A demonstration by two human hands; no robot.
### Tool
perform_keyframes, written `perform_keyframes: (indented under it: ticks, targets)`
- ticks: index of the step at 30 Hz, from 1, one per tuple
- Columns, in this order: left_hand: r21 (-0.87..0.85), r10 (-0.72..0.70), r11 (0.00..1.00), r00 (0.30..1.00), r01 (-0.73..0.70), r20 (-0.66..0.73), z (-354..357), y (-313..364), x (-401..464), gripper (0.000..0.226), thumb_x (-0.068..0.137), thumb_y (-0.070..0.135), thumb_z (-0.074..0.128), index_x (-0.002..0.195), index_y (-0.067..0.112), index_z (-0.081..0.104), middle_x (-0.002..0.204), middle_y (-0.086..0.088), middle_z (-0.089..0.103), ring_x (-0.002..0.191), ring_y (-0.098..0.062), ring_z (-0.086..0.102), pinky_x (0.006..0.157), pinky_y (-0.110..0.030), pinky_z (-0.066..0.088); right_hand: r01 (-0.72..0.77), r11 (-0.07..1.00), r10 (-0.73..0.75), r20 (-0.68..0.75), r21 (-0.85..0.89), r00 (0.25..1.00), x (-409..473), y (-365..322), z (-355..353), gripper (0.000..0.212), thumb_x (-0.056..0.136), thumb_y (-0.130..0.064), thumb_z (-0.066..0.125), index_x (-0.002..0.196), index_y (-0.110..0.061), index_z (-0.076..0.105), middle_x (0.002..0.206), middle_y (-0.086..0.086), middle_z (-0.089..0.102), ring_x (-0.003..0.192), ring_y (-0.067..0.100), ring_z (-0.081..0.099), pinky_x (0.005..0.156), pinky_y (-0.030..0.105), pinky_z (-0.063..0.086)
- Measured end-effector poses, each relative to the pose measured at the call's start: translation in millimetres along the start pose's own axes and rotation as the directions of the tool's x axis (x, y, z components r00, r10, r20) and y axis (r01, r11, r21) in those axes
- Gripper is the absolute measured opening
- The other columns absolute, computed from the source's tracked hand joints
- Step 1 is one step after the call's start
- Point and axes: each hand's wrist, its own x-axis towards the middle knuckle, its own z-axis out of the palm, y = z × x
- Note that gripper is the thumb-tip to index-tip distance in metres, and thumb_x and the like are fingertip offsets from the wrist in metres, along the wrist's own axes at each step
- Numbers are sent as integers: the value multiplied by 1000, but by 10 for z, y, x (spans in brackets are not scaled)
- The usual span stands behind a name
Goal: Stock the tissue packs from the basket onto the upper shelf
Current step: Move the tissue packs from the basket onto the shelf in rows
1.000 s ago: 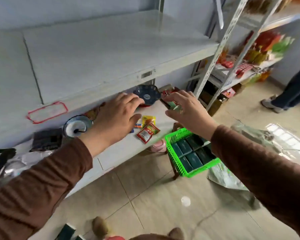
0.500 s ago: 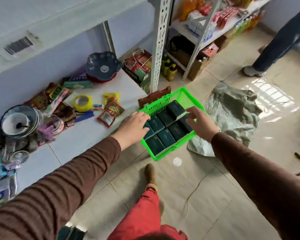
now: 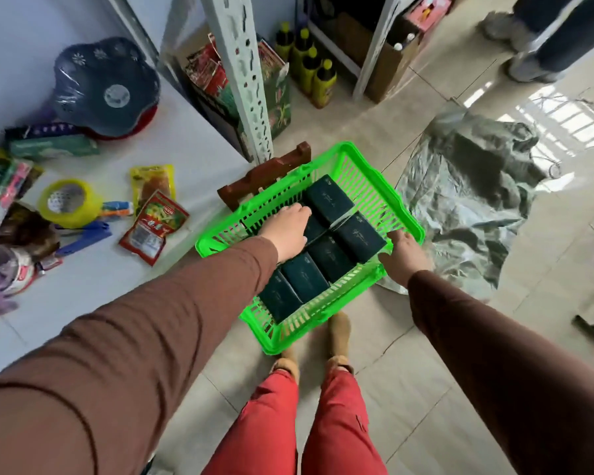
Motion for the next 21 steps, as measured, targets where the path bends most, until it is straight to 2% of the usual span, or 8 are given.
perform_keyframes:
  ticks: [4, 7, 10, 13, 15, 17, 19, 21]
  targets:
    - [94, -26, 995, 1000, 27, -17, 212, -38, 658, 49, 87, 3, 59, 132, 11, 41, 134, -9, 43, 123, -33, 46, 94, -48, 46, 48, 996, -45, 39, -76, 998, 527, 84, 249, 44, 83, -10, 58, 125, -1, 48, 124, 23, 50, 119, 39, 49, 96, 41, 41]
    - [215, 38, 976, 997, -23, -63, 313, -13, 1181, 63, 77, -11, 55, 134, 11, 38, 136, -9, 40, 125, -33, 46, 95, -50, 47, 74, 985, -62, 77, -155, 995, 893, 139, 401, 45, 84, -21, 64, 120, -1, 45, 123, 24, 51, 116, 40, 51, 93, 42, 43]
    - [353, 127, 931, 989, -94, -71, 372, 29, 1621, 68, 80, -11, 53, 142, 11, 34, 141, -10, 38, 129, -33, 43, 97, -48, 46, 74, 971, -37, 161, -228, 986, 1177, 203, 552, 65, 82, -35, 72, 128, 0, 40, 129, 22, 50, 119, 37, 52, 92, 39, 45]
    - [507, 211, 844, 978, -176, -11, 445, 20, 1979, 65, 85, -4, 56, 145, 9, 34, 144, -11, 41, 131, -31, 41, 100, -44, 44, 72, 965, -6, 253, -252, 968, 1443, 271, 697, 89, 76, -39, 78, 139, 1, 29, 130, 22, 54, 120, 35, 55, 91, 36, 45]
    - [586, 203, 786, 977, -199, 59, 506, 8, 2145, 64, 86, 0, 60, 144, 8, 36, 144, -13, 43, 130, -33, 44, 97, -44, 45, 55, 976, 20, 334, -213, 942, 1574, 313, 778, 108, 71, -38, 83, 147, 1, 16, 132, 23, 52, 121, 36, 54, 93, 37, 45]
    - [640, 179, 735, 975, -223, 134, 545, 32, 2193, 72, 84, 3, 64, 148, 7, 32, 146, -17, 42, 134, -35, 39, 97, -45, 45, 52, 981, 27, 395, -188, 918, 1662, 357, 840, 119, 66, -38, 86, 150, -1, 10, 135, 25, 49, 125, 37, 50, 96, 37, 43]
    - [661, 118, 721, 977, -208, 178, 558, 56, 2159, 76, 84, 3, 65, 150, 5, 27, 142, -21, 45, 137, -35, 33, 94, -43, 44, 51, 980, 33, 412, -191, 911, 1712, 391, 871, 114, 63, -40, 87, 147, -3, 19, 135, 25, 49, 126, 39, 47, 96, 38, 42]
    - [645, 42, 751, 985, -140, 165, 569, 39, 2050, 76, 80, 1, 68, 146, 2, 30, 136, -23, 49, 133, -35, 37, 86, -42, 46, 58, 980, 24, 400, -193, 916, 1726, 406, 855, 93, 63, -41, 86, 133, -4, 37, 128, 22, 54, 121, 37, 50, 91, 37, 43]
